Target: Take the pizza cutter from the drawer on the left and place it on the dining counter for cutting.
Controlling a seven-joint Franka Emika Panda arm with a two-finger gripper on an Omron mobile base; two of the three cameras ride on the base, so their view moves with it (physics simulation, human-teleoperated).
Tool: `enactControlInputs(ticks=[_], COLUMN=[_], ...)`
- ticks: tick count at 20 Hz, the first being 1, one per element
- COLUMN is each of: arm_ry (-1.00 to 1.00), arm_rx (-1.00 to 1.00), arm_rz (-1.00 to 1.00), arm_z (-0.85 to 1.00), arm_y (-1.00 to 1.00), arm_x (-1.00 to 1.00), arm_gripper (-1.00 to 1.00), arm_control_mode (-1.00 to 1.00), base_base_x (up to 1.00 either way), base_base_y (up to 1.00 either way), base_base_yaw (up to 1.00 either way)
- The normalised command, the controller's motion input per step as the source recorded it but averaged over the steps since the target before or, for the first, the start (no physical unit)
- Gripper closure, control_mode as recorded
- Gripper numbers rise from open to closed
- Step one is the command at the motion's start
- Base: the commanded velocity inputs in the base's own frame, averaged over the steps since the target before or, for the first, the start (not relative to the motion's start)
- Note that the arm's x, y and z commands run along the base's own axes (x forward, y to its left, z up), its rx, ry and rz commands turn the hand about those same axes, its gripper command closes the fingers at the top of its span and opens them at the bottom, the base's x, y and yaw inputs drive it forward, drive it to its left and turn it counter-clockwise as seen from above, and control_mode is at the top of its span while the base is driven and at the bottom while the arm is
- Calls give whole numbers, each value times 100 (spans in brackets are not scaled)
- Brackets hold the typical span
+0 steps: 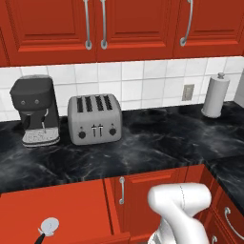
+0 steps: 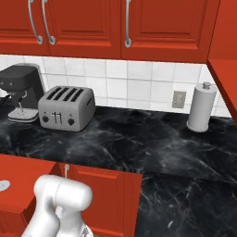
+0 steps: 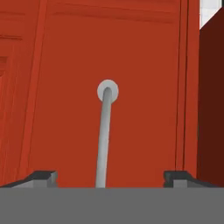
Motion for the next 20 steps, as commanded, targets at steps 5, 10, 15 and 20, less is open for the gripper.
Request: enactControlInputs(ticks=[5, 10, 15, 20], arm_ry=[1, 8, 7, 9], arm_rx=[0, 2, 7, 7], arm_rz=[-2, -6, -6, -6], arm_z=[38, 91, 100, 100], arm_y=[-4, 0, -4, 0], arm_x=[-88, -51, -18, 5], arm_gripper=[-100, -100, -100, -100], arm_control_mode=[-100, -100, -100, -100], base_base_x=[0, 0, 0, 0], base_base_y=[0, 0, 0, 0], base_base_yaw=[0, 0, 0, 0])
